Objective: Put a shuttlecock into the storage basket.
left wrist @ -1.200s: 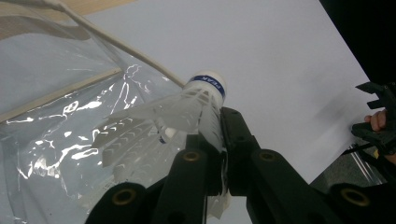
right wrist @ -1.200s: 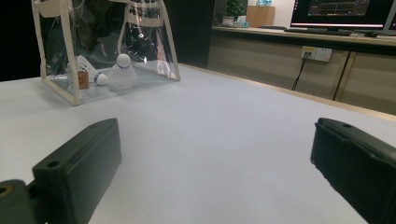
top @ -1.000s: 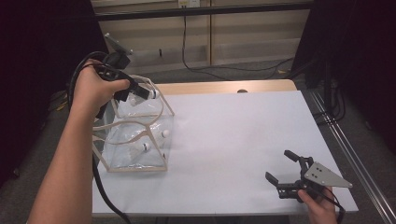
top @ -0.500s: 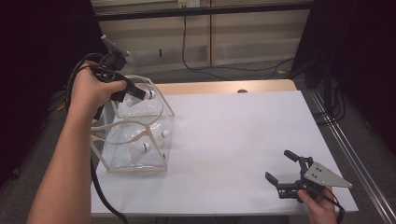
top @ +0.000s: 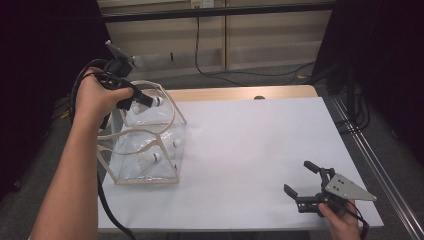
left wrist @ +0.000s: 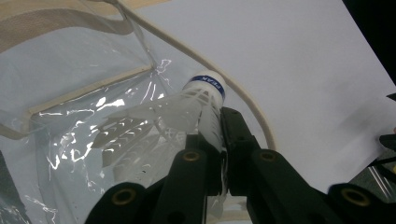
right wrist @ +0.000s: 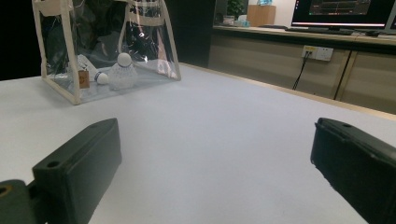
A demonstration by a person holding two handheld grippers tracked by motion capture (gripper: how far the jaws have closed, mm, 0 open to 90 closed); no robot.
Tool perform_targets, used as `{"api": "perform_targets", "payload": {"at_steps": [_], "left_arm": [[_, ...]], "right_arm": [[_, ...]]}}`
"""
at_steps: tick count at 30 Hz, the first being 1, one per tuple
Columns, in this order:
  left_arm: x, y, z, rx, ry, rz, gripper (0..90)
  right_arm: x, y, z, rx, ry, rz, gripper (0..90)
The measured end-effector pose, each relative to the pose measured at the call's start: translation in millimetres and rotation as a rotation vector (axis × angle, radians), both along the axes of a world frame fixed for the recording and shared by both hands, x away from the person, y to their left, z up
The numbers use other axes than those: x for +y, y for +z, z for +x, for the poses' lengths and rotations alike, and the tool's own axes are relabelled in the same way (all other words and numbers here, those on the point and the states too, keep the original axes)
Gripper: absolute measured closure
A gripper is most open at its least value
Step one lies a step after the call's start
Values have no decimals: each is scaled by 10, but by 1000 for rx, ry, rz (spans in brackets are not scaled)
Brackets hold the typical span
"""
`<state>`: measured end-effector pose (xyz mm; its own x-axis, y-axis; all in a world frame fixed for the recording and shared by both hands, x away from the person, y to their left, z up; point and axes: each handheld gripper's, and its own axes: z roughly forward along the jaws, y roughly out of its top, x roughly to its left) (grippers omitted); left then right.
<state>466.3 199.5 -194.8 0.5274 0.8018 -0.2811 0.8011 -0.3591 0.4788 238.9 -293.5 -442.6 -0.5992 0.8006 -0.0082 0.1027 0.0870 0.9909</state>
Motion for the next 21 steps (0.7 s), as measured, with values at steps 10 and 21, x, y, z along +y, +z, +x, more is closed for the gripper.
{"api": "perform_targets", "payload": {"at_steps": [10, 21], "left_arm": [[45, -74, 43, -3, 13, 4, 877], [73, -159, 68, -13, 40, 2, 877]], "right_arm": [[-2, -1, 1, 2, -1, 0, 14], [0, 0, 1, 1, -2, 2, 14]]}}
